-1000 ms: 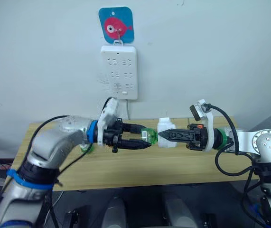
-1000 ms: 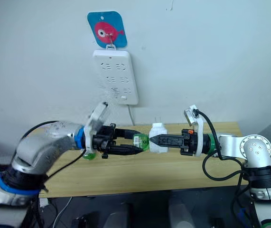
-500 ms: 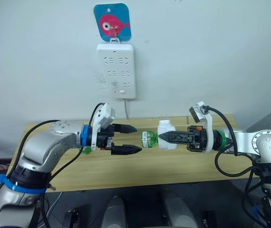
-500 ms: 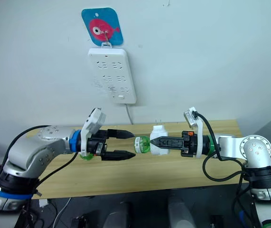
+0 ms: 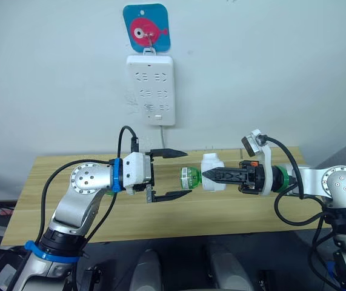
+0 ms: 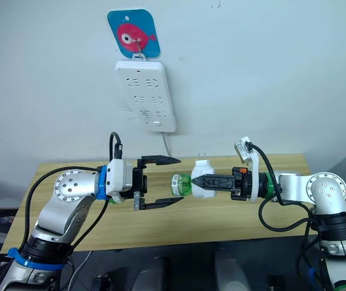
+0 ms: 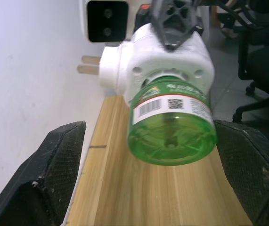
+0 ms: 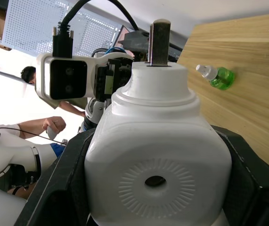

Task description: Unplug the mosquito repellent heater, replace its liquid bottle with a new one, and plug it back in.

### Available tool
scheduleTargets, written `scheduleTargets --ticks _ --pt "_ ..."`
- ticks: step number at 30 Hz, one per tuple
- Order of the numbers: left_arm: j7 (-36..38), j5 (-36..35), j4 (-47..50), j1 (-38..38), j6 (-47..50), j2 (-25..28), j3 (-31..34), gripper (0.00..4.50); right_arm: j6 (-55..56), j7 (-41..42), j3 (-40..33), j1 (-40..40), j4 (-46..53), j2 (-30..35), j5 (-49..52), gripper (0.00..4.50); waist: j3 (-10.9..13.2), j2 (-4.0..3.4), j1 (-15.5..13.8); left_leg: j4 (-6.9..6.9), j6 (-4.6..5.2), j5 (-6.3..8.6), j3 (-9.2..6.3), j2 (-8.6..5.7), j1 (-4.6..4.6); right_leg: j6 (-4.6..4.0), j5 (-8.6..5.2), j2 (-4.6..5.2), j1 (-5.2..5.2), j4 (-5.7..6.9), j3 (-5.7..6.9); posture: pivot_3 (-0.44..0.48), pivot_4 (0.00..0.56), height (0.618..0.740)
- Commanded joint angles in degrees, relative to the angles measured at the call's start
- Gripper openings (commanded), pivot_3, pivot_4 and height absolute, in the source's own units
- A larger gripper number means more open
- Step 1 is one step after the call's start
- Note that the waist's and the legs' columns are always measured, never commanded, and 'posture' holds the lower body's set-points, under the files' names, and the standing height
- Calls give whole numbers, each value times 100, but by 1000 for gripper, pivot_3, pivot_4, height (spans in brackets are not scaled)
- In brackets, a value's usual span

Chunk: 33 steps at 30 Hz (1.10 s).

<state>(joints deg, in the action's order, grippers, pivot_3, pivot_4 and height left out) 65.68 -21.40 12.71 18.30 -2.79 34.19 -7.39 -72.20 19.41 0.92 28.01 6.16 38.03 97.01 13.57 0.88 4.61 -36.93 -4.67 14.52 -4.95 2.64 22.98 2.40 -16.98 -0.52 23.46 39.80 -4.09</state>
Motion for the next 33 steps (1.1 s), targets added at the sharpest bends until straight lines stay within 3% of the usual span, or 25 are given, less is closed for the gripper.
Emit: scheduleTargets --ticks 1,4,9,14,17,19,22,25,32,33 --pt "35 55 -31 122 -191 -116 -76 4500 4 86 -155 61 129 -17 93 3004 0 0 7 -1 0 0 0 0 0 0 0 0 0 0 0 -98 210 725" --pt "80 41 -105 170 -226 -144 -83 3862 11 76 -161 62 131 -29 89 3004 0 0 13 -3 0 0 0 -1 -1 0 0 0 0 4 0 -102 209 725" --pt "171 9 -118 202 -146 -97 -88 2287 44 59 -166 45 144 -43 89 3004 0 0 16 -1 0 0 -1 0 -1 0 0 -1 0 4 0 -102 206 725" --pt "27 -410 153 402 1037 89 8 2254 57 68 -165 28 164 -52 67 3004 0 0 21 -2 0 0 -2 0 -1 0 0 -1 0 5 1 -99 205 725" --pt "-185 -2060 -133 1071 4213 544 293 2254 26 150 -139 23 203 -28 -7 3004 5 8 26 -3 0 0 -4 0 -1 2 -1 -2 0 10 3 -92 205 725" --pt "-115 -2668 -407 1426 5390 768 385 2254 17 187 -122 23 217 -24 -37 3004 6 8 38 -5 1 0 -15 0 0 22 -13 -4 0 13 11 -91 205 725" --pt "-61 -3186 -730 1788 6372 939 474 2254 18 208 -114 32 211 -28 -46 3004 6 7 50 -1 1 0 -13 0 -1 29 -17 -5 0 10 11 -91 205 725" --pt "-178 -3241 -742 1811 6581 929 469 2254 27 226 -108 38 207 -30 -61 3004 8 6 55 3 6 3 -13 1 -1 4 -4 -5 3 10 12 -90 206 725" --pt "-414 -2863 -392 1428 5852 719 441 2254 20 203 -120 53 181 -34 -39 3004 9 6 27 0 6 3 -11 2 -1 1 -4 -3 5 11 11 -88 206 725" --pt "-345 -2842 -322 1374 5768 756 434 2979 30 188 -131 58 164 -40 -24 3004 9 6 23 -1 6 3 -11 2 -1 1 -4 -3 5 12 11 -87 206 725"
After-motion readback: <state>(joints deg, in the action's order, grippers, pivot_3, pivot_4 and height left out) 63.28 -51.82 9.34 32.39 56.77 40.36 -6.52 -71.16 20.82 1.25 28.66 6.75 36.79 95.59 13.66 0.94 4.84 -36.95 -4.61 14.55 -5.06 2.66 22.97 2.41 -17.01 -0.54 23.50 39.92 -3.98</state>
